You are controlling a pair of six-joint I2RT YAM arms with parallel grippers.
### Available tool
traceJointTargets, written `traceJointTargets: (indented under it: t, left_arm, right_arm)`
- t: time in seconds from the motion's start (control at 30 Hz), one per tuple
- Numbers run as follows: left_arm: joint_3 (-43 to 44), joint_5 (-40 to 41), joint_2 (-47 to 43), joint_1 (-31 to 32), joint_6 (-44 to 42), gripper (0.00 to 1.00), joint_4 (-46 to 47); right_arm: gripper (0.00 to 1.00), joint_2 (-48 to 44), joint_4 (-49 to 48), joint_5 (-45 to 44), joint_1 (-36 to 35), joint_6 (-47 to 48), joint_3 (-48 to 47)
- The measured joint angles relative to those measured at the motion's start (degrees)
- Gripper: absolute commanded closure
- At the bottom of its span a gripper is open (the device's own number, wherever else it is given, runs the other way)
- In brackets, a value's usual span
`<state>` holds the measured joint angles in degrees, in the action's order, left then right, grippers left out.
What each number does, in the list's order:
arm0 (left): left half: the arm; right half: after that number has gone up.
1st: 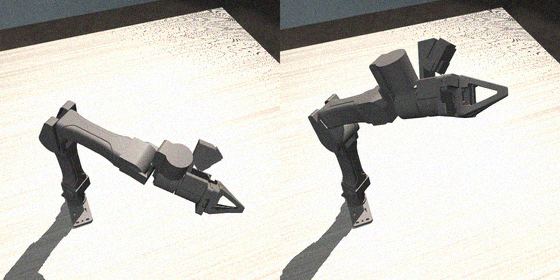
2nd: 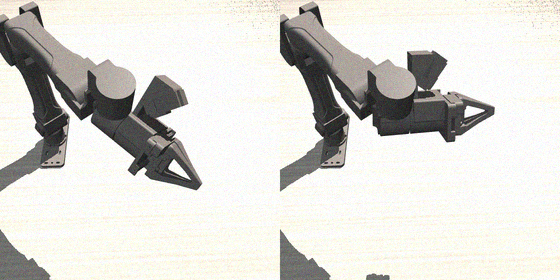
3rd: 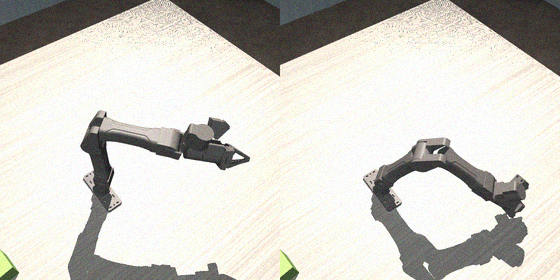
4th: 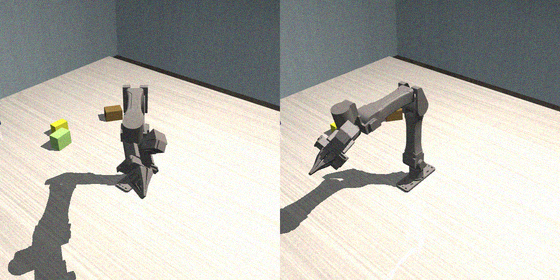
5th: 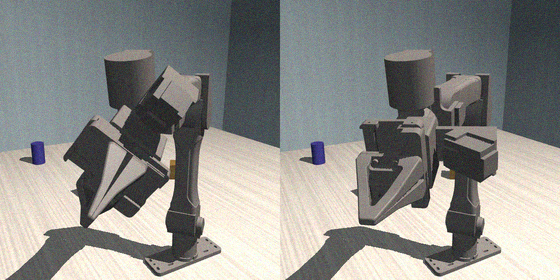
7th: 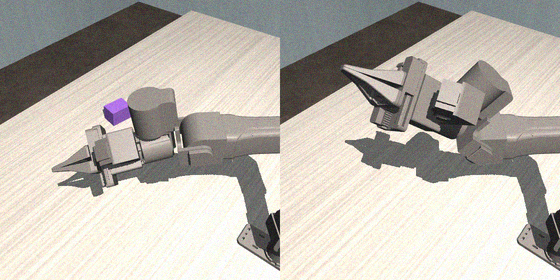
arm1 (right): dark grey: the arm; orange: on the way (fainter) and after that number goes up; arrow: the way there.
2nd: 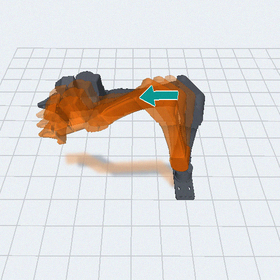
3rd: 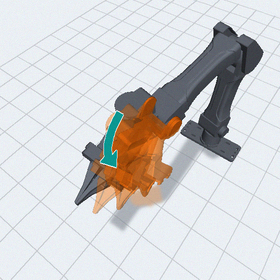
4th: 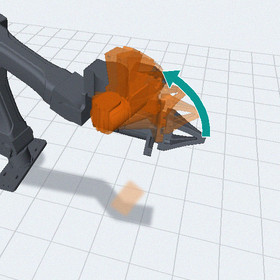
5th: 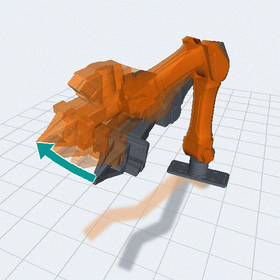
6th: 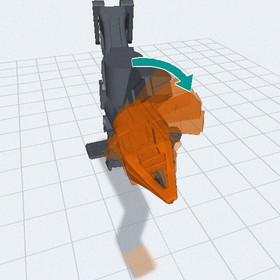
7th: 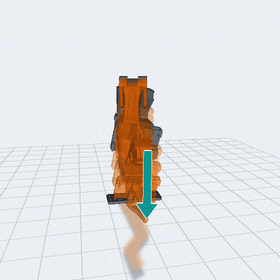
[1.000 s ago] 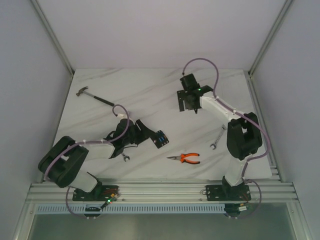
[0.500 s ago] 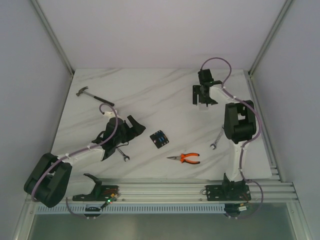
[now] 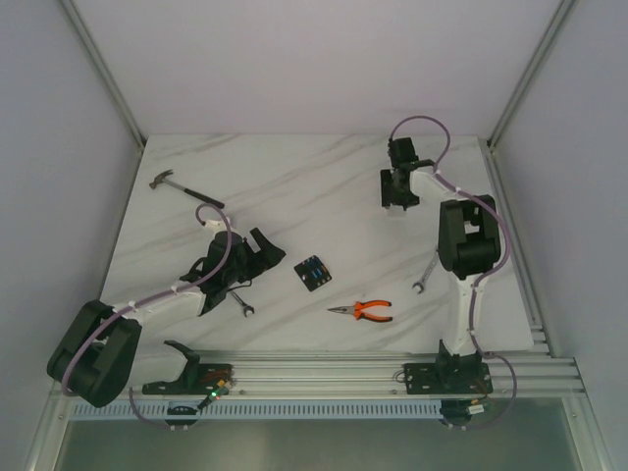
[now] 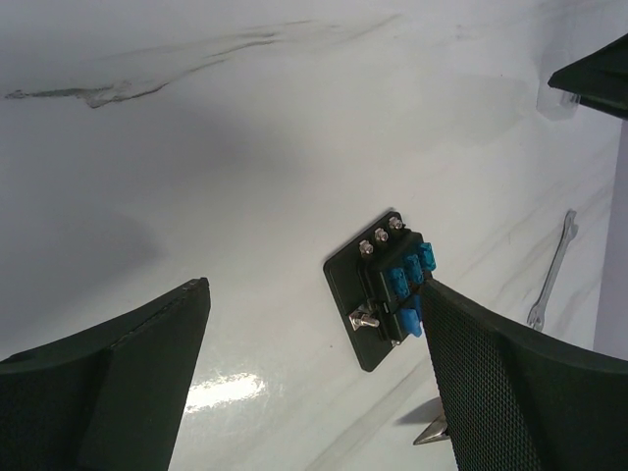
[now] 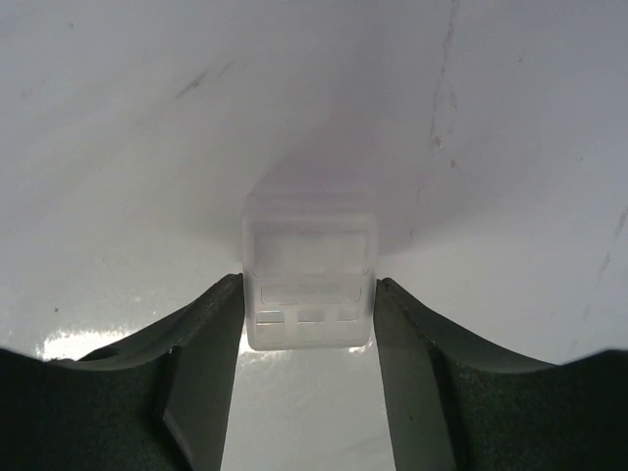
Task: Snap on the fuse box
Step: Pick up the fuse box cover from the center of the board.
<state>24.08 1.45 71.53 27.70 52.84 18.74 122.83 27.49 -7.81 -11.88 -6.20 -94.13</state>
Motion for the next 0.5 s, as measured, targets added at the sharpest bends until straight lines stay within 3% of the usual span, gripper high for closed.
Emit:
traceJointTargets:
  t: [0.23,0.5]
  left_arm:
    - [0.0,-0.3,0.1,0.0,0.0,0.03,0.0]
    - [-0.2,-1.4,0.8,0.0,0.7,0.00,0.0]
  right_arm:
    - [0.61,-6.5,0.3,0.5,-4.1,0.0,7.0]
    - [0.61,-19.9,0.9,1.5,-18.9,-1.1,14.0]
